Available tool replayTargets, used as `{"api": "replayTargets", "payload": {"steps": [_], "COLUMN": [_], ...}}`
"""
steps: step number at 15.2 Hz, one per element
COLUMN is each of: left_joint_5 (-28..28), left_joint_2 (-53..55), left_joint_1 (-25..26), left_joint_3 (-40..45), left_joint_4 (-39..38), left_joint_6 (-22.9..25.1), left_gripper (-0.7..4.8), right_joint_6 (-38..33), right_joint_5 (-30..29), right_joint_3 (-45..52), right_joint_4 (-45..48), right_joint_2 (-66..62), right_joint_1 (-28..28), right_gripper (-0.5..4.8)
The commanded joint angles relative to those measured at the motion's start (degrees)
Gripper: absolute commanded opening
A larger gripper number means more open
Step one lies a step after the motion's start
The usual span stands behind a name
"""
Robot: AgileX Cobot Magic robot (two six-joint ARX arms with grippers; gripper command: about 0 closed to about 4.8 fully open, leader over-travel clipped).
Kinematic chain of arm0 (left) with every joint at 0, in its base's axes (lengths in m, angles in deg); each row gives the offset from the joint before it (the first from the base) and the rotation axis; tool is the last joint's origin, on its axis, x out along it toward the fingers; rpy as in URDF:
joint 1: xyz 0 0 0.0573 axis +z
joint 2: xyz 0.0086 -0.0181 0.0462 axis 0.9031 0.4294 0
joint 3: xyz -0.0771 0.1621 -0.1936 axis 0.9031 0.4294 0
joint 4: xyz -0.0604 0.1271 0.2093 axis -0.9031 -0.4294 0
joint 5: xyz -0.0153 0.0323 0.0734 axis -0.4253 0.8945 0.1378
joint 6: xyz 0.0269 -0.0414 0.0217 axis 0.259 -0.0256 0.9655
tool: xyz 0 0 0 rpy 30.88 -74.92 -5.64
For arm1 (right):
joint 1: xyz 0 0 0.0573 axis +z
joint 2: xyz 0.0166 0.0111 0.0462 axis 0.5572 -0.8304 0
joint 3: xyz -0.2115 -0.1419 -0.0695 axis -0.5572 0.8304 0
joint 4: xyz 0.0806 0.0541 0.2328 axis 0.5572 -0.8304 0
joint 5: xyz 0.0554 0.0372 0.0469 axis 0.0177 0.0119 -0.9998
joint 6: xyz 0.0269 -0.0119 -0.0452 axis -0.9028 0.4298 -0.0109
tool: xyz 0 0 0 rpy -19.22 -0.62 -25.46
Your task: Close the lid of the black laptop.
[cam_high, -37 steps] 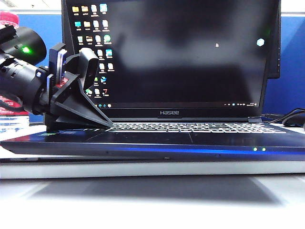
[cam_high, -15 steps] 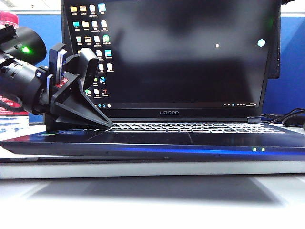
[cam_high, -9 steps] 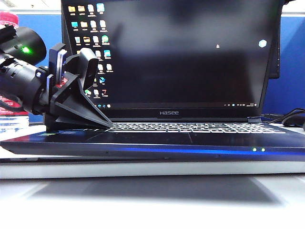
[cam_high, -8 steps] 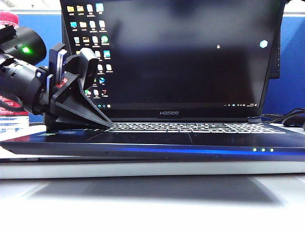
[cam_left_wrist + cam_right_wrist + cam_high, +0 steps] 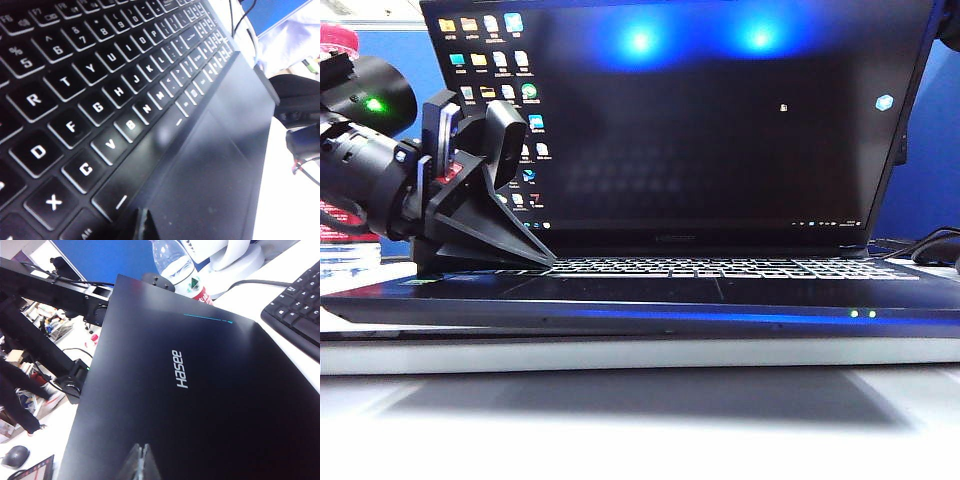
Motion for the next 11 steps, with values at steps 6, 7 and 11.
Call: {"api": "replayTargets", "payload": {"steps": [6, 7, 11], "left_joint_5": [-16.68, -17.92, -13.62], "left_joint_2": [1.14, 1.11, 1.11], "left_joint_1": [-0.28, -0.24, -0.24], "left_joint_3": [0.98, 0.98, 0.98], "left_joint_4": [-1.75, -1.2, -0.72], "left_joint_6": [0.24, 0.2, -0.24], "left_gripper": [-0.05, -0.05, -0.05], "right_joint_6": [0.44, 0.44, 0.46], "right_joint_5": [-1.14, -1.14, -1.99], "right_joint_3": [0.15, 0.15, 0.15], "right_joint_4": [1.68, 1.68, 1.86], "right_joint_2": [0.31, 0.31, 0.33], "right_joint_1": [0.09, 0.09, 0.09], "right_gripper": [-0.06, -0.06, -0.06]}}
